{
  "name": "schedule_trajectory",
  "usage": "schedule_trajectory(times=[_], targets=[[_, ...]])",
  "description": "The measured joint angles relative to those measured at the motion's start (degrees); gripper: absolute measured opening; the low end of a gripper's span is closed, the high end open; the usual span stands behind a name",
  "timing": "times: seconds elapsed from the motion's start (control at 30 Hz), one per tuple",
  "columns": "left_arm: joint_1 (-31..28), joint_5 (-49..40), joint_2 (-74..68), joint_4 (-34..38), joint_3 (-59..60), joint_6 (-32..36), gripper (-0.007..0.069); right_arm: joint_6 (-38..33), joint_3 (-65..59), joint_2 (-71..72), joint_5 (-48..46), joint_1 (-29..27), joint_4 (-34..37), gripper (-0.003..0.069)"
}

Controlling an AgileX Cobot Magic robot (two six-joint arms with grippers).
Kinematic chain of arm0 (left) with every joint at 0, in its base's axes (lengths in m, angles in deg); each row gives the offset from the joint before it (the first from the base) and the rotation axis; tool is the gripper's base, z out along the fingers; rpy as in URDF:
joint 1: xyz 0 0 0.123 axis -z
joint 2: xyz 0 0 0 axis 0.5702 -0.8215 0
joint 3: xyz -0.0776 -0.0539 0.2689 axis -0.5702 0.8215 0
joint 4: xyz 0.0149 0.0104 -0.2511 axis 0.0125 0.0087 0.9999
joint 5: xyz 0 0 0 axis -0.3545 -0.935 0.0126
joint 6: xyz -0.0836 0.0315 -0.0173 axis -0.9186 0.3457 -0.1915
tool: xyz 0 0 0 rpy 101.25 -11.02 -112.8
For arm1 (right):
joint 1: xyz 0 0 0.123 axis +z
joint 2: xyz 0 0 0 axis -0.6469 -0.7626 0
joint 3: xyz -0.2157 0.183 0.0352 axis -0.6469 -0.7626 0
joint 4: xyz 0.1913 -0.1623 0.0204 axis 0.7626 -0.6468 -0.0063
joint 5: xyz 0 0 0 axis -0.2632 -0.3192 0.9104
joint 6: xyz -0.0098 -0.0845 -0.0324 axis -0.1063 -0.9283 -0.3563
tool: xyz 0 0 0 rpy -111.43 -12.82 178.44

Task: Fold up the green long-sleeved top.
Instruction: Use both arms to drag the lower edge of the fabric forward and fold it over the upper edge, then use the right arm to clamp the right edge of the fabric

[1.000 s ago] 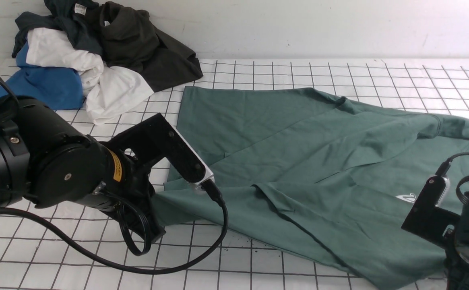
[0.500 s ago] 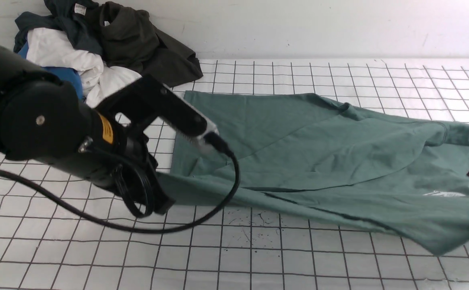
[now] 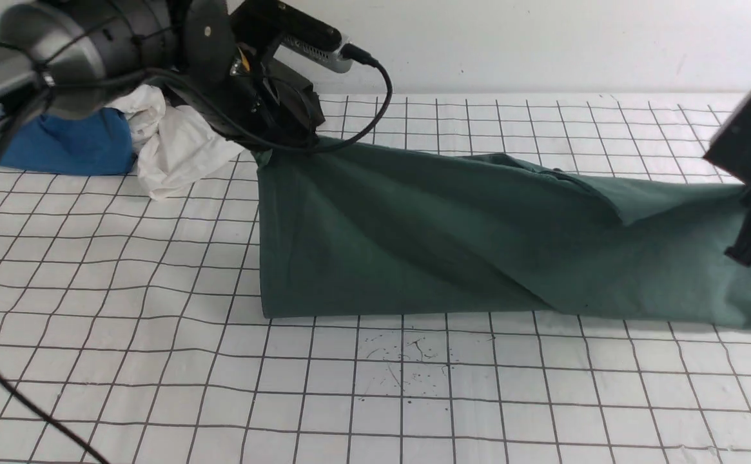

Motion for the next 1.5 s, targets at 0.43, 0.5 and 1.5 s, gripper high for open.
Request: schedule_trajectory(times=[0.43,0.5,1.5], targets=[[-2.08,-0.73,-26.76,-0.06,-31.14,-3.66,0.0227,5.96,24.52,-22.35,-5.68,0.16,6.58,0.0145],[-3.02,-3.7,-26.83,0.39,-34.51,-6.56,0.0334,9.16,27.71,-21.18,-14.93,0.85,14.97,0.0188],[2.06,-27.75,-30.7,18.05,-39.03,6.96,0.0015,-23.47,58.19,-36.14,-13.31,2.89,77.16,-0.0015]])
